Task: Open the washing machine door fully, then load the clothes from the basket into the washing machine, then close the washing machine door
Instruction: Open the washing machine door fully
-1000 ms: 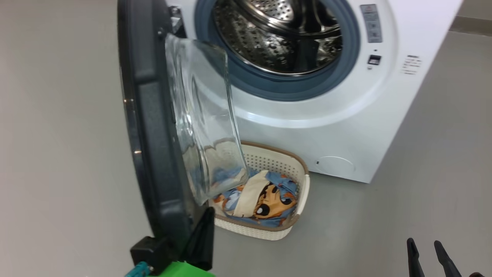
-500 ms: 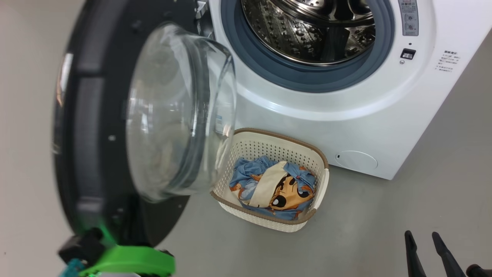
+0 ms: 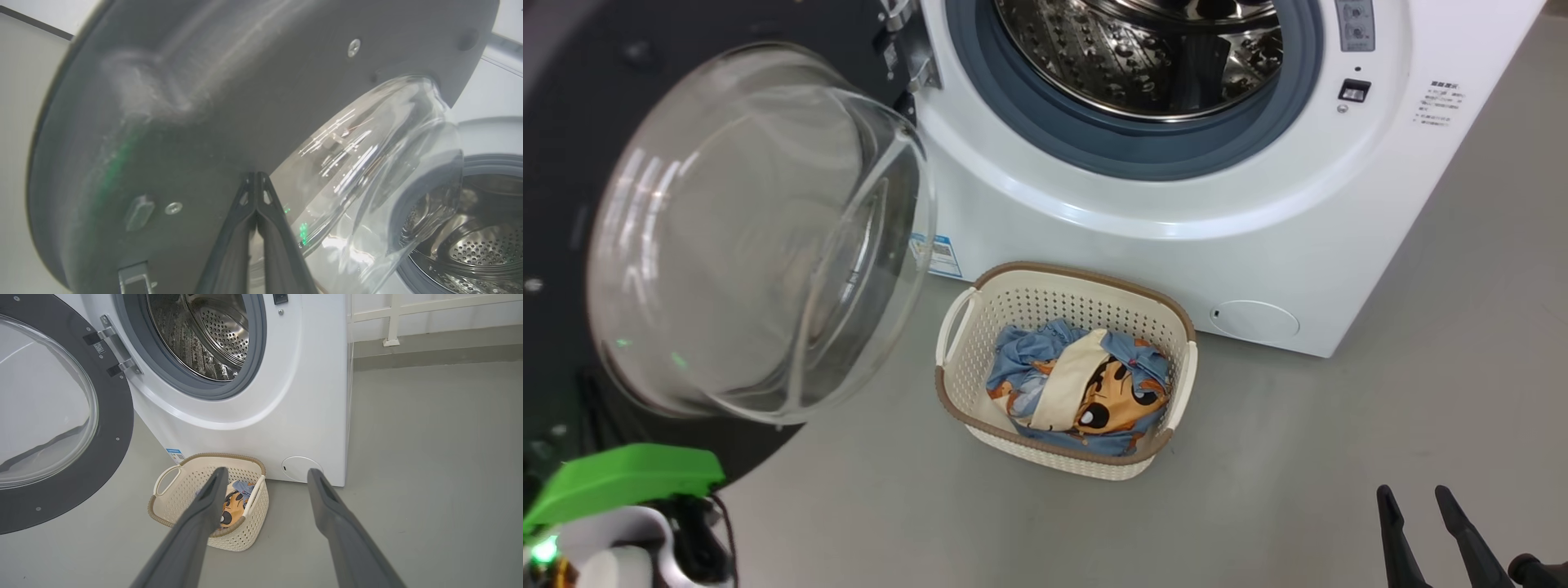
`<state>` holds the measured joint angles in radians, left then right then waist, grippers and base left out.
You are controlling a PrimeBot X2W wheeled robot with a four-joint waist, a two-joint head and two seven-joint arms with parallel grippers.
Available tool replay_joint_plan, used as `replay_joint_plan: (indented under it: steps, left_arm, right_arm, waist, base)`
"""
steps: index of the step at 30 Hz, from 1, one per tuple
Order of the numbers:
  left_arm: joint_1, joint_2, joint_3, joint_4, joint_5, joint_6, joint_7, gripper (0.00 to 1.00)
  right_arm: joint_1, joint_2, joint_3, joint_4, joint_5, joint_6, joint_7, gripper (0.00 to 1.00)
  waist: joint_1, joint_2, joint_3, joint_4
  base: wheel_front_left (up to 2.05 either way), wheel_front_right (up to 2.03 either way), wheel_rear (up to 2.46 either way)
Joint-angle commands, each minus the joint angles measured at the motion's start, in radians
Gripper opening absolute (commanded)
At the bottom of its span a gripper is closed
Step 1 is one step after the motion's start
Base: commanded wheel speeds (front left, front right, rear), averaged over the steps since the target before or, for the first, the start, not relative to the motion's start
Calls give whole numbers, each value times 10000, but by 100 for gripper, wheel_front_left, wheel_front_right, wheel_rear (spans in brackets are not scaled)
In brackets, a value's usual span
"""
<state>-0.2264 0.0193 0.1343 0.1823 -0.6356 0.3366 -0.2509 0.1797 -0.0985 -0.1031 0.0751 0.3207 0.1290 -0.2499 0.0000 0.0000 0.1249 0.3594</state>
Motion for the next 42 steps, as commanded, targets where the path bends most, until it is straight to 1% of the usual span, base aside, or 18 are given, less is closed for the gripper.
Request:
replay_joint_plan:
  steps: [1,8,11,16,23,29,34,37,40,41,42]
  left_arm:
    - [-477,313,635,4,162,-42,-106,0]
    - [-1161,311,2167,1208,842,-408,-107,0]
    - [-1359,311,2648,1533,1161,-567,-108,0]
    - [-1627,311,3023,2215,1759,-959,-108,0]
    - [-1868,310,3366,2667,2195,-1306,-108,0]
    - [-1893,310,3477,2738,2355,-1451,-108,0]
    - [-1730,310,3343,2551,2116,-1602,-108,0]
    - [-1464,310,2958,2200,1723,-1744,-108,0]
    - [-1064,310,2283,1647,1308,-1751,-108,0]
    - [-916,310,2038,1342,1203,-1729,-108,21]
    - [-760,310,1758,999,1121,-1710,-108,36]
  right_arm:
    - [-362,-179,275,-233,151,17,-118,100]
    - [-426,-166,362,-121,188,17,-118,100]
    - [-422,-125,368,-59,200,17,-118,100]
    - [-401,-36,421,21,217,17,-118,100]
    - [-354,23,428,82,246,17,-118,100]
    - [-338,47,423,119,249,17,-118,100]
    - [-329,93,432,142,253,17,-118,100]
    - [-314,135,436,164,254,17,-118,100]
    - [-310,162,439,166,234,17,-118,100]
    - [-311,170,440,161,229,17,-118,100]
    - [-308,178,445,155,226,17,-118,100]
  waist:
    - [0,0,34,-58]
    - [0,0,-48,-231]
    - [0,0,-146,-273]
    - [0,0,-295,-328]
    - [0,0,-490,-378]
    - [0,0,-599,-458]
    - [0,0,-707,-530]
    - [0,0,-798,-601]
    - [0,0,-850,-680]
    - [0,0,-860,-706]
    - [0,0,-869,-732]
  base:
    - [0,0,0]
    - [0,0,0]
    - [0,0,0]
    - [0,0,0]
    - [0,0,0]
    - [0,0,0]
    - [0,0,0]
    - [0,0,0]
    - [0,0,0]
    - [0,0,0]
    - [0,0,0]
